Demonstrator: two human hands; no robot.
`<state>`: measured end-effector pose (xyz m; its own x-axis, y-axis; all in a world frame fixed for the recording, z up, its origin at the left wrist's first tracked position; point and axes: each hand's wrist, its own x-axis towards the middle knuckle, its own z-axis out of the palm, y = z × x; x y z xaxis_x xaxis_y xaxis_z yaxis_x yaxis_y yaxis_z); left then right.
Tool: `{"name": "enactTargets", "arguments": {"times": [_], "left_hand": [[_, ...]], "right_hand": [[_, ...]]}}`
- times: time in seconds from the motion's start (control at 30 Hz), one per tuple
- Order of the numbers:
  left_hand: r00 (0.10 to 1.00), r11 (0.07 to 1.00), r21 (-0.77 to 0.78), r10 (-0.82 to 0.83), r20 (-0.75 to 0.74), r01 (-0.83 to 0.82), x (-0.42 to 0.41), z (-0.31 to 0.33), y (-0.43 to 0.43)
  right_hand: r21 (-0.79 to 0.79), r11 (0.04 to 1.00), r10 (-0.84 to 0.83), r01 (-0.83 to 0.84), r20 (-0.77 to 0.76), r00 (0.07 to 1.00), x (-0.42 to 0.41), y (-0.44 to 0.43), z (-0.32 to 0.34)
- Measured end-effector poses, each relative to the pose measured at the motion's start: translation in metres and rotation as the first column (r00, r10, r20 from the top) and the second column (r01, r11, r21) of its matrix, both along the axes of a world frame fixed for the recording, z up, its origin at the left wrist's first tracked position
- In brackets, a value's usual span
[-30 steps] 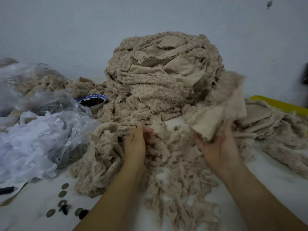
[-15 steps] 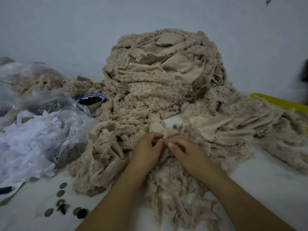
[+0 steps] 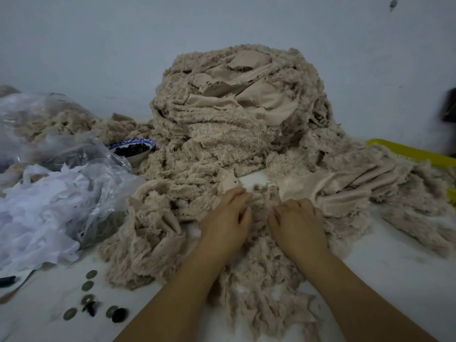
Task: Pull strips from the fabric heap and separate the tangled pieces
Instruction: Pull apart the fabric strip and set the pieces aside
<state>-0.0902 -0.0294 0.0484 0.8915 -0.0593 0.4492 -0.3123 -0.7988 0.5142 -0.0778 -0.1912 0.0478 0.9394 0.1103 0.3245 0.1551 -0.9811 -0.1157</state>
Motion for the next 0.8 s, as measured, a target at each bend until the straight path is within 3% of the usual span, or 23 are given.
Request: {"name": "enactTargets", "arguments": {"times": [0.1, 0.13, 0.23, 0.33, 0.43, 0.6, 0.73, 0.8], "left_hand": [[0.997, 0.967, 0.253, -0.020, -0.077, 0.039, 0.002, -0.007, -0.004], [0.997, 0.963, 0.270, 0.007, -0.080, 0.014, 0.002, -0.007, -0.005], [0.990, 0.968, 0.226, 0.123, -0.065, -0.105, 0.003, -0.007, -0.006], [0.981, 0.961, 0.216, 0.188, -0.053, -0.172, 0.001, -0.008, -0.007], [0.976, 0.973, 0.096, 0.213, -0.036, -0.209, -0.002, -0.006, -0.006], [0.993, 0.996, -0.032, 0.087, 0.083, -0.084, 0.000, -0.003, -0.007], [0.986, 0.978, -0.145, -0.159, -0.048, 0.150, 0.000, -0.006, -0.001], [0.969, 0.965, -0.186, -0.212, -0.127, 0.187, -0.003, -0.006, 0.002]], "right_hand": [[-0.071, 0.997, -0.020, 0.022, 0.024, 1.000, 0.000, 0.002, -0.001], [-0.078, 0.997, -0.019, 0.021, 0.035, 0.999, 0.000, 0.002, -0.002], [-0.032, 0.998, 0.064, -0.063, 0.044, 0.997, 0.001, 0.004, -0.003], [0.041, 0.980, 0.197, -0.194, -0.085, 0.977, 0.005, 0.010, -0.010], [0.031, 0.968, 0.252, -0.250, -0.104, 0.962, 0.008, 0.008, -0.017], [0.126, 0.913, 0.386, -0.387, 0.034, 0.922, -0.002, 0.012, -0.005], [0.277, 0.834, 0.469, -0.478, 0.101, 0.877, -0.011, 0.017, 0.007], [0.338, 0.808, 0.483, -0.482, 0.089, 0.871, -0.011, 0.015, 0.008]]}}
